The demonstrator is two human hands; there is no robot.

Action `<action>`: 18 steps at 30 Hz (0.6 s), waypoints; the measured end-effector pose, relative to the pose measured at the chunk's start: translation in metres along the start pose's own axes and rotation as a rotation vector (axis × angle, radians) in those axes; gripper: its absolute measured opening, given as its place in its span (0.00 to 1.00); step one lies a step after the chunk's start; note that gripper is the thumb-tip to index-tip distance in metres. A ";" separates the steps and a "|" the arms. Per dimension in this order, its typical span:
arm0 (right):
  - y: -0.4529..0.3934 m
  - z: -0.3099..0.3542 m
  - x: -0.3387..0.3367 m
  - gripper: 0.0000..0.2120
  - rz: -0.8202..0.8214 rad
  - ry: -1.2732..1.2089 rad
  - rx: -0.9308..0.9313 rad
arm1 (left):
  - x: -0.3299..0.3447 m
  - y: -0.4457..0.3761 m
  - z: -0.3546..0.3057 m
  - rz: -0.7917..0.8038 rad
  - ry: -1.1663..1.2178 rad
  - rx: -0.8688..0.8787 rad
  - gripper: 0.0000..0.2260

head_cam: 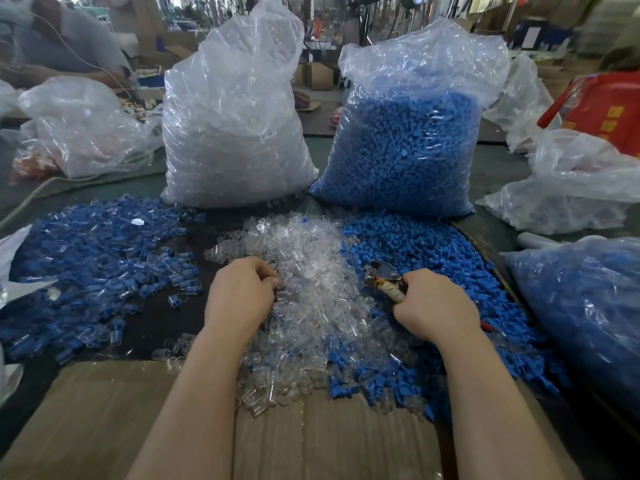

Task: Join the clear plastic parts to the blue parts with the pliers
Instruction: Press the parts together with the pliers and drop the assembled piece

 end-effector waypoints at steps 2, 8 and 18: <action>0.000 -0.003 0.000 0.07 -0.003 -0.023 0.005 | -0.004 0.001 0.000 -0.029 0.049 -0.013 0.05; -0.002 -0.009 -0.007 0.09 0.034 -0.207 -0.035 | -0.017 0.004 -0.002 -0.084 0.317 -0.070 0.06; 0.001 0.003 -0.008 0.08 0.172 -0.205 -0.168 | -0.012 0.002 -0.002 0.012 0.521 -0.115 0.05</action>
Point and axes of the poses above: each hand's wrist, its own y-axis away from the middle knuckle, its own x-axis out of the palm, z = x × y, the point moved 4 cm from there along -y, towards the middle knuckle, and after that the axes turned 6 degrees about -x, right-handed, at the moved point
